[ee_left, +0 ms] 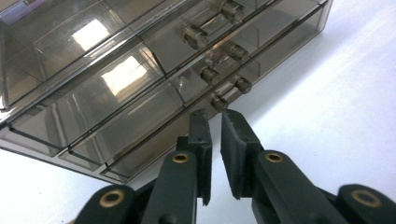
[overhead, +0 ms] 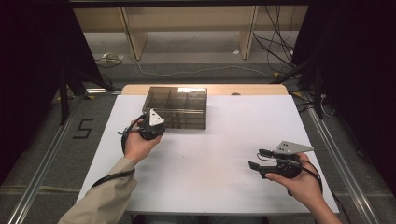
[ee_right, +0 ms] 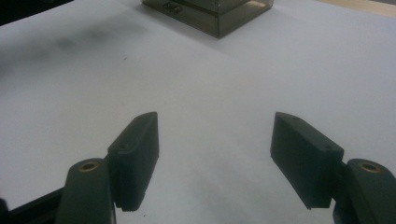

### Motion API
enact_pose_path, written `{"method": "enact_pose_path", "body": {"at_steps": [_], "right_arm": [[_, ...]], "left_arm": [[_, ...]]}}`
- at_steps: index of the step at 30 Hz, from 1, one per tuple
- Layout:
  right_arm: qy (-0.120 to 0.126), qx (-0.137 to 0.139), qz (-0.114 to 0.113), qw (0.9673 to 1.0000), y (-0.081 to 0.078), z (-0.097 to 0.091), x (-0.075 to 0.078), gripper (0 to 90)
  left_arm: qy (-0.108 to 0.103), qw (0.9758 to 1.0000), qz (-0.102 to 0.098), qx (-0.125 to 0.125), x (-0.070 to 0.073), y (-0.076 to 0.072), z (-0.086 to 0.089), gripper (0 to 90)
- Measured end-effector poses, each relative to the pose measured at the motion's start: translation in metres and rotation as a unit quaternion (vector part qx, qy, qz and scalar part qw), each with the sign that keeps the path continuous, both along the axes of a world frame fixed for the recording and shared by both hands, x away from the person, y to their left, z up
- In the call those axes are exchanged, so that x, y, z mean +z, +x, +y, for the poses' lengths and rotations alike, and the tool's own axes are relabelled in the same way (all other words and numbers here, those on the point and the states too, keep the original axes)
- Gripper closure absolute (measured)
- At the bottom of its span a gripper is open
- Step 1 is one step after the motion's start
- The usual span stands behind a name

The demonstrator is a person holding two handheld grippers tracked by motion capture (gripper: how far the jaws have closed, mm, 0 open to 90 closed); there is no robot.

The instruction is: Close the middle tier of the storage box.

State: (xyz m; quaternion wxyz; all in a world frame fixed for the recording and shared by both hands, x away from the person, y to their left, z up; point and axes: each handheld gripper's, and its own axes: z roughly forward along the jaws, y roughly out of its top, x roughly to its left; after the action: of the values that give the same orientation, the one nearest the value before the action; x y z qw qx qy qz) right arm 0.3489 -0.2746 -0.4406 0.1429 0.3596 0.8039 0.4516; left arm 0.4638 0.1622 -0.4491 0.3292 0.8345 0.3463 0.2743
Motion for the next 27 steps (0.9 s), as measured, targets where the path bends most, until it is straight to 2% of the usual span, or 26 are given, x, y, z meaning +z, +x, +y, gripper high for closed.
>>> {"method": "enact_pose_path", "body": {"at_steps": [12, 17, 21, 27], "right_arm": [[-0.001, -0.001, 0.000, 1.0000, 0.000, 0.000, 0.001, 33.1], [-0.002, 0.000, 0.000, 1.0000, -0.001, 0.000, 0.001, 33.1], [-0.002, 0.000, 0.000, 1.0000, -0.001, 0.000, 0.001, 33.1], [-0.002, 0.000, 0.000, 1.0000, -0.001, 0.000, 0.001, 33.1]], "left_arm": [[-0.011, 0.9996, 0.015, -0.020, 0.006, -0.019, 0.000, 71.5], [-0.024, 0.9991, 0.019, -0.029, 0.009, -0.027, 0.000, 67.2], [-0.034, 0.9982, 0.024, -0.044, 0.011, -0.034, 0.002, 62.8], [-0.046, 0.9963, 0.043, -0.059, 0.013, -0.043, 0.004, 55.0]]}}
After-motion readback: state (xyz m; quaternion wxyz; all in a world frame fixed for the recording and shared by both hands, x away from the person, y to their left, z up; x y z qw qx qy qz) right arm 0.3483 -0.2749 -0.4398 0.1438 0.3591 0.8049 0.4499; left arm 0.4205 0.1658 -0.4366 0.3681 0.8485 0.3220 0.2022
